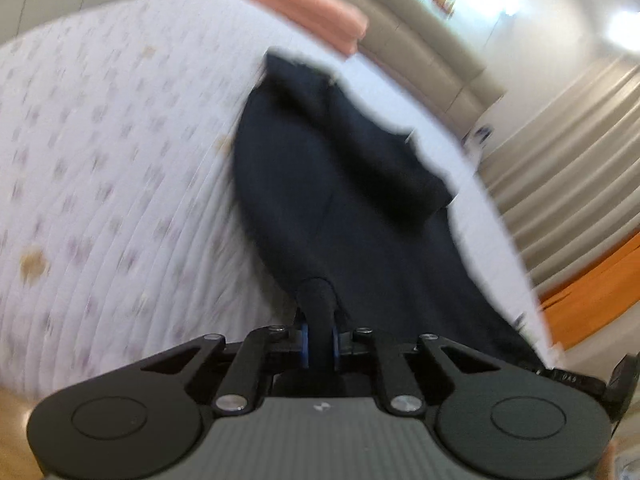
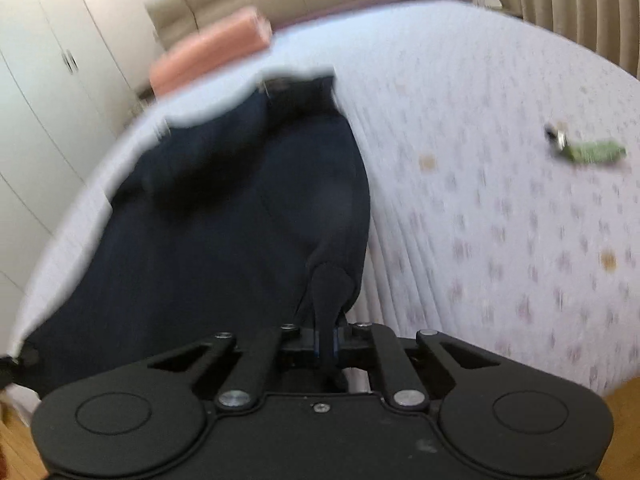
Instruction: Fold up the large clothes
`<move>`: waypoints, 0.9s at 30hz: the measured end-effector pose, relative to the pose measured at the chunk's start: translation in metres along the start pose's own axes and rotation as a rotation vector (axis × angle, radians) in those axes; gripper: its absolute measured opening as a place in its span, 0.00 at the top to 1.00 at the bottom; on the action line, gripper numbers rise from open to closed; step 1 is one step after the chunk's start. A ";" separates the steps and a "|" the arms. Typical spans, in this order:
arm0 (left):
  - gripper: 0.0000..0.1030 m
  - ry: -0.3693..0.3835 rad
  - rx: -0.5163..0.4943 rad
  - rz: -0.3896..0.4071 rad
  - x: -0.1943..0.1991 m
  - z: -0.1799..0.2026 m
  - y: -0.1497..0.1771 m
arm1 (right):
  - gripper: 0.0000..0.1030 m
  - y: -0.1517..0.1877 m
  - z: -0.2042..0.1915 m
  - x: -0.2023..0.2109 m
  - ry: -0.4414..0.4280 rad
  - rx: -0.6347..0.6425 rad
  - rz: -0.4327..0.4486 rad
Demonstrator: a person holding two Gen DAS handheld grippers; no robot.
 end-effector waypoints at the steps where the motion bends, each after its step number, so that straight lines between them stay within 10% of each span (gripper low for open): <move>1: 0.89 0.012 -0.012 0.030 0.003 0.008 -0.013 | 0.93 -0.014 -0.003 0.004 -0.020 -0.007 0.023; 7: 0.92 -0.004 -0.073 0.211 -0.027 0.040 -0.122 | 0.93 -0.117 -0.031 -0.029 -0.071 0.032 0.164; 15: 0.81 -0.139 -0.115 0.347 -0.204 0.018 -0.262 | 0.81 -0.227 -0.057 -0.207 0.010 0.049 0.269; 17: 0.48 -0.214 -0.101 0.321 -0.242 0.000 -0.273 | 0.42 -0.234 -0.047 -0.249 0.057 0.015 0.211; 22: 0.37 -0.199 -0.013 0.189 -0.263 -0.043 -0.272 | 0.28 -0.218 -0.007 -0.268 0.036 -0.056 0.063; 27: 0.39 -0.237 -0.155 0.082 -0.270 -0.038 -0.282 | 0.29 -0.232 -0.020 -0.274 0.046 0.073 0.012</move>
Point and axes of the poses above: each gripper's, at about its wrist camera, not at the fingertips, and x roughly against the way its jaws point, z to its right, y to its underside, the point moved 4 cm from there along -x, roughly the way its jaws point, and after that the axes turned 5 degrees about z, right-handed, at the moved point
